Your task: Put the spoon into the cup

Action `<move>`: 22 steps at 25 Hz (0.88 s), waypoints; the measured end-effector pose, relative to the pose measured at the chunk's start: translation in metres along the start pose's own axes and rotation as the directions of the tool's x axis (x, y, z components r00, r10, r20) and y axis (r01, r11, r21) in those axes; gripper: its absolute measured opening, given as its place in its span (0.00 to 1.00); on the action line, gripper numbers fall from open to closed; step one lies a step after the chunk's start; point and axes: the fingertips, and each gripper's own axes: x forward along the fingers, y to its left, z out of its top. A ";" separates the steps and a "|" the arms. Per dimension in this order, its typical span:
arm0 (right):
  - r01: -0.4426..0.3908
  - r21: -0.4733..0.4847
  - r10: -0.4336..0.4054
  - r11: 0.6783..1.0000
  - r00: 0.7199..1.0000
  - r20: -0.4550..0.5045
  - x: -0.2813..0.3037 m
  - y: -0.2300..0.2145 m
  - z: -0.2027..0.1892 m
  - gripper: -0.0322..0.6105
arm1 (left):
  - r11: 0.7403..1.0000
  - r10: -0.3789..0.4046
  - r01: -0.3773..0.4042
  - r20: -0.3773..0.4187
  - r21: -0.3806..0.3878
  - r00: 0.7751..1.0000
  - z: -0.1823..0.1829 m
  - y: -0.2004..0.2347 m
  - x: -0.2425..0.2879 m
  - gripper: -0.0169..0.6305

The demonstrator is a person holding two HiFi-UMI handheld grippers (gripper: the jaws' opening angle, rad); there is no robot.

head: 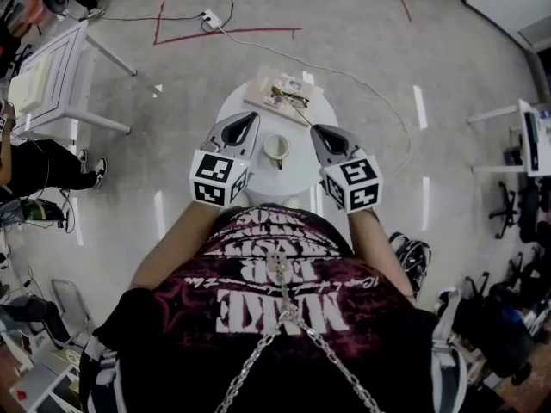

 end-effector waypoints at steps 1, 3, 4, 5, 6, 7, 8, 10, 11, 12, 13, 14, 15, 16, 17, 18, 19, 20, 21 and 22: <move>-0.002 -0.005 0.002 1.000 1.000 -0.023 0.002 -0.001 -0.009 0.11 | 1.000 0.001 -0.001 0.001 -0.003 1.000 0.000 0.000 0.000 0.07; -0.010 -0.019 0.009 1.000 0.997 -0.076 0.007 -0.004 -0.028 0.11 | 1.000 0.004 -0.004 0.004 -0.004 1.000 0.001 0.000 0.001 0.07; -0.019 -0.024 0.016 1.000 0.994 -0.106 0.010 -0.004 -0.038 0.11 | 1.000 0.005 -0.005 0.005 -0.003 1.000 0.002 0.000 0.002 0.07; -0.029 -0.026 0.025 0.999 0.991 -0.132 0.014 -0.005 -0.048 0.11 | 1.000 0.006 -0.006 0.006 -0.001 1.000 0.003 -0.001 0.003 0.07; -0.041 -0.023 0.037 0.999 0.987 -0.154 0.018 -0.005 -0.057 0.11 | 1.000 0.006 -0.006 0.006 -0.001 1.000 0.003 -0.002 0.004 0.07; -0.052 -0.016 0.049 0.998 0.984 -0.173 0.022 -0.005 -0.066 0.11 | 1.000 0.007 -0.007 0.006 0.001 1.000 0.003 -0.003 0.005 0.07; -0.063 -0.006 0.060 0.998 0.980 -0.189 0.027 -0.005 -0.074 0.11 | 1.000 0.007 -0.007 0.005 0.002 1.000 0.003 -0.004 0.006 0.07; -0.080 0.014 0.081 0.997 0.972 -0.219 0.034 -0.006 -0.089 0.11 | 1.000 0.009 -0.009 0.002 0.005 1.000 0.001 -0.006 0.008 0.07; -0.088 0.021 0.091 0.996 0.968 -0.234 0.037 -0.006 -0.096 0.11 | 1.000 0.011 -0.011 -0.002 0.006 1.000 0.000 -0.007 0.009 0.07; -0.096 0.024 0.099 0.995 0.963 -0.252 0.039 -0.007 -0.103 0.11 | 1.000 0.015 -0.015 -0.006 0.005 1.000 -0.002 -0.007 0.009 0.07; -0.102 0.024 0.105 0.994 0.957 -0.270 0.042 -0.008 -0.109 0.11 | 1.000 0.019 -0.019 -0.010 0.003 1.000 -0.004 -0.007 0.009 0.07; -0.108 0.024 0.111 0.994 0.951 -0.287 0.044 -0.008 -0.117 0.11 | 1.000 0.025 -0.025 -0.016 -0.001 1.000 -0.006 -0.007 0.009 0.07; -0.113 0.025 0.115 0.993 0.946 -0.303 0.047 -0.009 -0.124 0.11 | 0.999 0.031 -0.031 -0.021 -0.007 0.999 -0.008 -0.006 0.009 0.07; -0.117 0.029 0.120 0.993 0.940 -0.318 0.050 -0.009 -0.132 0.11 | 0.999 0.036 -0.036 -0.027 -0.013 0.999 -0.011 -0.005 0.008 0.07; -0.119 0.036 0.124 0.992 0.934 -0.335 0.053 -0.010 -0.140 0.11 | 0.999 0.041 -0.041 -0.034 -0.020 0.999 -0.014 -0.004 0.008 0.07; -0.120 0.047 0.129 0.992 0.927 -0.353 0.055 -0.011 -0.148 0.11 | 0.999 0.045 -0.046 -0.043 -0.026 0.998 -0.018 -0.004 0.008 0.07; -0.121 0.060 0.134 0.991 0.919 -0.370 0.058 -0.012 -0.155 0.11 | 0.998 0.050 -0.052 -0.054 -0.032 0.997 -0.023 -0.004 0.008 0.07; -0.122 0.073 0.141 0.990 0.912 -0.386 0.061 -0.012 -0.162 0.11 | 0.997 0.056 -0.059 -0.068 -0.040 0.996 -0.029 -0.003 0.008 0.07; -0.125 0.083 0.148 0.989 0.905 -0.399 0.064 -0.011 -0.168 0.11 | 0.997 0.063 -0.067 -0.082 -0.048 0.995 -0.035 -0.001 0.006 0.07; -0.129 0.088 0.154 0.988 0.901 -0.406 0.068 -0.009 -0.171 0.11 | 0.995 0.071 -0.077 -0.095 -0.056 0.993 -0.041 0.001 0.004 0.07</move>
